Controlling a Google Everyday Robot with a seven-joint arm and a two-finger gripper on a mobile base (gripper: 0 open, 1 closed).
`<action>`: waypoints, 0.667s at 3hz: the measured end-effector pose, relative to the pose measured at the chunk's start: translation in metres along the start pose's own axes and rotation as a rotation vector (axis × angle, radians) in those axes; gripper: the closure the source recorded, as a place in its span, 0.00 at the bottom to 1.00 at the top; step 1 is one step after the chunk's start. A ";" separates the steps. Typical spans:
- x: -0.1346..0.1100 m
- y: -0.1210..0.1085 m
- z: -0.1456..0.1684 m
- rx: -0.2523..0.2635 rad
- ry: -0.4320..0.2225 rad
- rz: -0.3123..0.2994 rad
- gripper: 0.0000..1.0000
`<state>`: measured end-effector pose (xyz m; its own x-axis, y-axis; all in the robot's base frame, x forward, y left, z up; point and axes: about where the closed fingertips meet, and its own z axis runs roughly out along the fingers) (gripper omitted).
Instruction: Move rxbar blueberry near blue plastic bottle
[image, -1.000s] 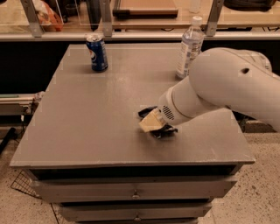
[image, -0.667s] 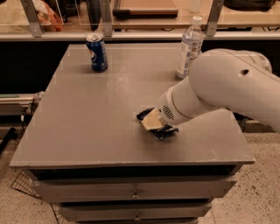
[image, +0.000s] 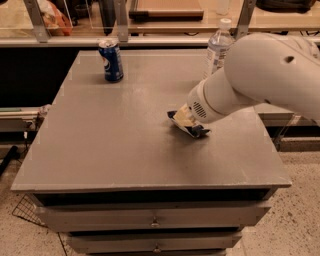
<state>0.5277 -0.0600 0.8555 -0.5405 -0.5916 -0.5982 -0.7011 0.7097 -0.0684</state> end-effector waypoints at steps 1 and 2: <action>-0.021 -0.044 -0.009 0.037 -0.040 -0.085 1.00; -0.034 -0.083 -0.015 0.076 -0.063 -0.154 1.00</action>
Offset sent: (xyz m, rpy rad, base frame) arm 0.1148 -0.0769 0.0569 -0.1198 -0.2340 0.1195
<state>0.5972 -0.1041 0.8932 -0.3977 -0.6722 -0.6246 -0.7350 0.6408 -0.2216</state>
